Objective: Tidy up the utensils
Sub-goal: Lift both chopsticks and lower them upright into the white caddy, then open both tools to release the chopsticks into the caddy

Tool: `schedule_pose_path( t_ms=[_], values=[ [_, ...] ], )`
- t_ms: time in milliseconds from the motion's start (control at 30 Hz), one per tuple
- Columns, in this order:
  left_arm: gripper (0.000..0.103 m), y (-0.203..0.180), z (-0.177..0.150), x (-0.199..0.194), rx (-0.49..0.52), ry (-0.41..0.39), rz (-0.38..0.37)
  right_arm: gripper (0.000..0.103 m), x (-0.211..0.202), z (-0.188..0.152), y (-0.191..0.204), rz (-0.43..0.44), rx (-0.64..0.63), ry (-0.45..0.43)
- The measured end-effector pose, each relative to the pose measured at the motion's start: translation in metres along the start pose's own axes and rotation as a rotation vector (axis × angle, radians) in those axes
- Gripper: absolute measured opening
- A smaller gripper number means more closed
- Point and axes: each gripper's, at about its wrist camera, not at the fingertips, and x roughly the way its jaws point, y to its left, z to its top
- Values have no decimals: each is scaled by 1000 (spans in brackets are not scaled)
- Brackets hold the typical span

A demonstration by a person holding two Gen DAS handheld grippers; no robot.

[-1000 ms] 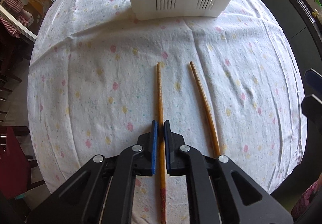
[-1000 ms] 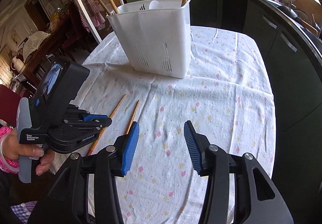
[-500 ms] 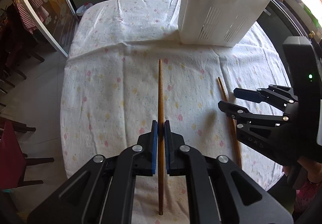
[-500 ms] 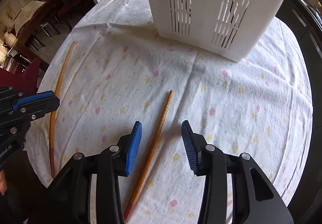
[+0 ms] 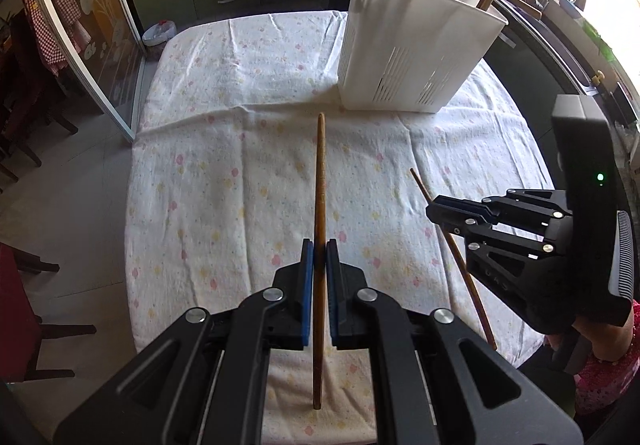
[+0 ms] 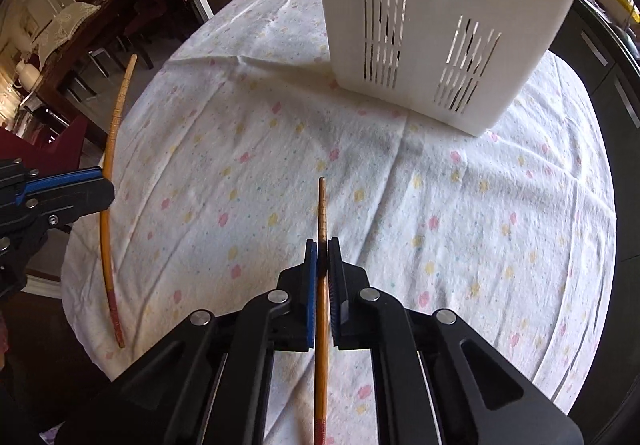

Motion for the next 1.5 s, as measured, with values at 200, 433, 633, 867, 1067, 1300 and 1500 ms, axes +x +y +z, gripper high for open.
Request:
schedule_pose_path(
  t_ms=[200,433,633,867,1067,1300,1500],
  values=[
    [6,-22,7,-30,45,-58,-34,6,-77,-18,-15,76,46,-166],
    [6,-51,25,-69,98,-152,-69,6,-163,-25,-33,103,74,-367],
    [6,-67,53,-95,107,-230,-77,6,-217,-4,-37,103,71,-497],
    [6,-84,91,-139,121,-353,-81,6,-279,36,-38,48,56,-623],
    [6,-95,123,-162,123,-435,-70,6,-310,70,-43,12,70,-696],
    [6,-104,158,-168,110,-522,-44,6,-305,115,-59,-6,108,-724],
    [6,-103,183,-138,87,-500,-14,6,-266,139,-72,-17,126,-674]
  ],
)
